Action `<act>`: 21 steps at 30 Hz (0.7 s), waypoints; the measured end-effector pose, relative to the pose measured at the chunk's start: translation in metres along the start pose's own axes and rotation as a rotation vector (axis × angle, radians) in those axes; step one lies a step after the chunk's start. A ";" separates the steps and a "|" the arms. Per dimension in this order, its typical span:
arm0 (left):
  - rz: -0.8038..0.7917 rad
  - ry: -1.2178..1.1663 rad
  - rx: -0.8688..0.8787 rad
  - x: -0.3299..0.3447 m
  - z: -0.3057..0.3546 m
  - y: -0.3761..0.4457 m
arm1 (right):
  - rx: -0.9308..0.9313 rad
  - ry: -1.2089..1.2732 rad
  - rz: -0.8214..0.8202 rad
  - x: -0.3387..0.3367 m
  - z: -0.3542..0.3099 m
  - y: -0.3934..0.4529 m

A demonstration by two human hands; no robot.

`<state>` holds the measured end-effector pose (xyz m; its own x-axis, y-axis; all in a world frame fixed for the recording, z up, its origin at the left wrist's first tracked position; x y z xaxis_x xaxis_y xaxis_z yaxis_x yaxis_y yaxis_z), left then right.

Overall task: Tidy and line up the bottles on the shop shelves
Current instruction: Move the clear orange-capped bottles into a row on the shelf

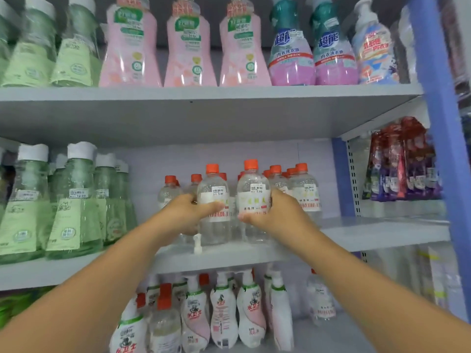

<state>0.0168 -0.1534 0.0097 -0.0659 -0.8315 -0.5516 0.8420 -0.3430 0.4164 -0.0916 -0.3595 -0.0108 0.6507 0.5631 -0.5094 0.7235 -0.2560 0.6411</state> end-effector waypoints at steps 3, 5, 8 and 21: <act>-0.079 0.103 -0.002 -0.005 -0.006 0.016 | -0.034 -0.318 0.059 0.006 -0.009 0.011; -0.132 0.144 -0.026 -0.006 -0.005 0.026 | -0.073 -0.400 0.075 0.010 -0.012 0.019; -0.216 0.149 -0.075 -0.006 -0.001 0.040 | -0.075 -0.439 0.046 0.016 -0.010 0.030; -0.153 -0.044 -0.059 0.007 -0.014 0.058 | -0.220 -0.937 0.136 0.013 -0.004 0.067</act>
<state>0.0727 -0.1730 0.0196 -0.2176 -0.7903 -0.5728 0.8505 -0.4414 0.2859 -0.0356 -0.3661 0.0273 0.7141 -0.3388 -0.6126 0.6314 -0.0663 0.7726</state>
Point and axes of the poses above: each hand's wrist, its own y-axis towards the middle knuckle, its own x-axis out of the palm, z = x × y, the point moved 1 cm from there along y, towards the middle knuckle, and after that the axes turned 2 degrees about -z, right-handed, at the moved point
